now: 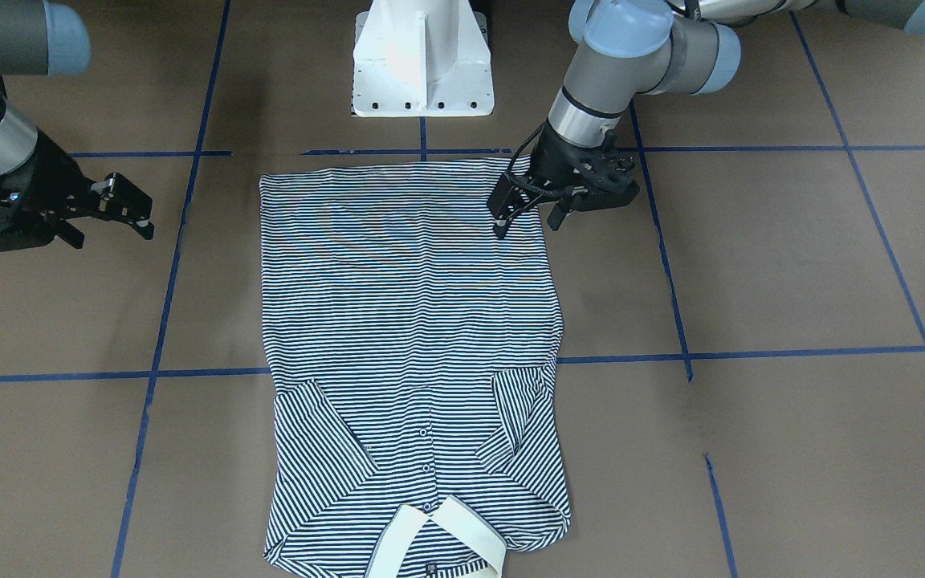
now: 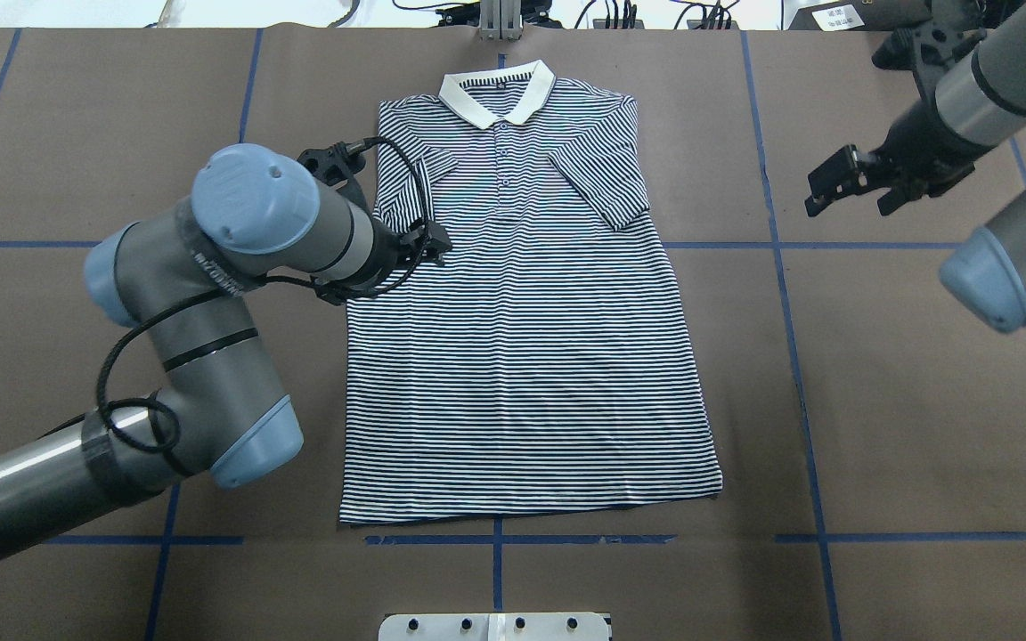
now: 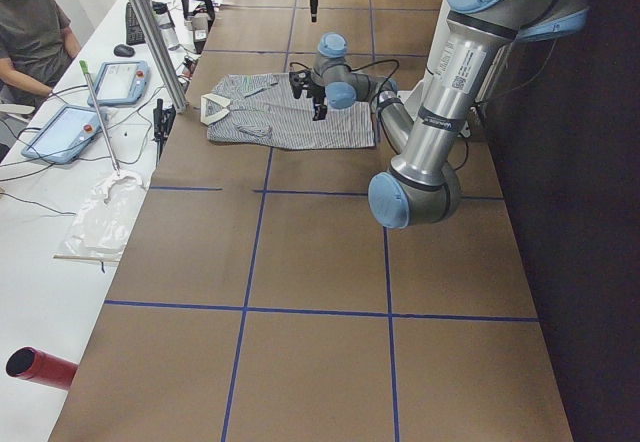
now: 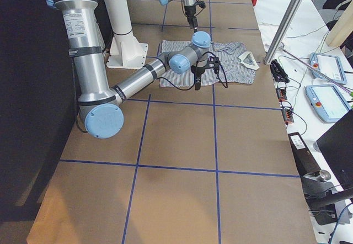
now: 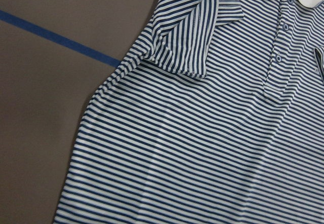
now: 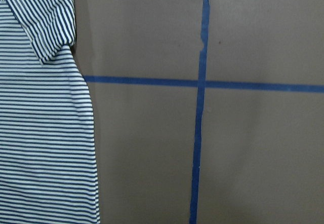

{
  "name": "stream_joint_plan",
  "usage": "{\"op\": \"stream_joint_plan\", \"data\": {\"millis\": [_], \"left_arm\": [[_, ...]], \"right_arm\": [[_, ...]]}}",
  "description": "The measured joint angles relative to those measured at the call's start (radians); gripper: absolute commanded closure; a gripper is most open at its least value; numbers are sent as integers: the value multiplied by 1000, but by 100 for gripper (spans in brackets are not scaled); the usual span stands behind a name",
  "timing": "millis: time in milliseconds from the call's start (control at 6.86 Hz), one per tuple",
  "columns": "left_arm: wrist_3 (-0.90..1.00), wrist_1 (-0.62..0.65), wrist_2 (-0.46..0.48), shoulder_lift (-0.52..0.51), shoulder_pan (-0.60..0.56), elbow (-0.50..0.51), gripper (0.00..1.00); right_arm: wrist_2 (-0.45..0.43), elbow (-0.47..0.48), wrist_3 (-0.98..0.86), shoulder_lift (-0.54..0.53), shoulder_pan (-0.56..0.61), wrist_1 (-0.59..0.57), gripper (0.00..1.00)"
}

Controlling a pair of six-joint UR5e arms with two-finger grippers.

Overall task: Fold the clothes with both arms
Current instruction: 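Lower both grippers toward the shirt's side edges near the hem, then grasp the hem corners nearest the robot with both grippers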

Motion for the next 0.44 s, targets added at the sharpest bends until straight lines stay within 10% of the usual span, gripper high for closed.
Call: {"op": "stream_joint_plan", "data": {"millis": [437], "left_arm": [[67, 171, 7, 55, 40, -169, 0]], "right_arm": [[-251, 19, 333, -47, -343, 164, 0]]}}
